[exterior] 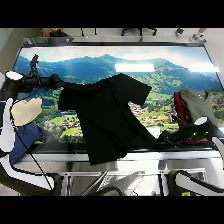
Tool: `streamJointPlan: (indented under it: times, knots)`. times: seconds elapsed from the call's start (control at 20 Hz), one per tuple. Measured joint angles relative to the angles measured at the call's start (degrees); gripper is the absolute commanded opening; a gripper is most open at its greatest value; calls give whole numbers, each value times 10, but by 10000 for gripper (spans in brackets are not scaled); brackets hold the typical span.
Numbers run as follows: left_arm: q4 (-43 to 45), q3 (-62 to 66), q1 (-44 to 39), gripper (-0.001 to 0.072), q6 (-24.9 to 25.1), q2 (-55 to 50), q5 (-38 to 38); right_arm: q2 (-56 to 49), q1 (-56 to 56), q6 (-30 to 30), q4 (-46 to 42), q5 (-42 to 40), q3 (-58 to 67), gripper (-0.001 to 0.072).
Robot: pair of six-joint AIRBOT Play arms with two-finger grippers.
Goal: Fold the shirts.
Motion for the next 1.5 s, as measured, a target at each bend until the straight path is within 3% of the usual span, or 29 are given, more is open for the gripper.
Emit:
streamJointPlan:
  times: [0.05, 0.1, 0.15, 0.2, 0.4, 0.55, 0.85, 1.05, 1.1, 1.15, 1.2, 1.4, 1.45, 1.5]
  knots:
    - [0, 0, 0, 22, 0, 0, 0, -11, 0, -8, 10, -1, -1, 256]
    - [0, 0, 0, 22, 0, 0, -1, -21, 0, -15, 16, -8, -2, 160]
    - [0, 0, 0, 22, 0, 0, -3, -31, 0, -24, 24, -16, -2, 126]
    - [0, 0, 1, 22, 0, 0, -5, -38, 0, -33, 35, -21, -3, 27]
    - [0, 0, 3, 21, -3, 0, -10, -51, 1, -52, 67, -42, 25, 25]
    - [0, 0, 15, 20, -14, 2, -29, -71, 3, -57, 91, -44, 113, 24]
    - [64, -71, 38, 20, -55, 44, -103, -285, 62, -62, 133, -44, 488, 24]
    - [101, -212, 41, 20, -71, 122, -112, -491, 121, -10, 144, -33, 778, 31]
    - [106, -246, 42, 21, -75, 143, -111, -528, 131, 1, 149, -31, 826, 77]
    - [110, -273, 42, 21, -76, 162, -108, -551, 137, 7, 155, -31, 853, 263]
    - [110, -292, 43, 21, -76, 177, -100, -567, 141, 14, 159, -33, 871, 349]
    - [117, -292, 43, 29, -80, 208, -59, -571, 117, 21, 167, -17, 890, 363]
    - [118, -276, 43, 295, -78, 205, -54, -558, 102, 22, 169, 1, 889, 361]
    - [118, -258, 43, 713, -76, 200, -51, -541, 87, 22, 174, 19, 883, 361]
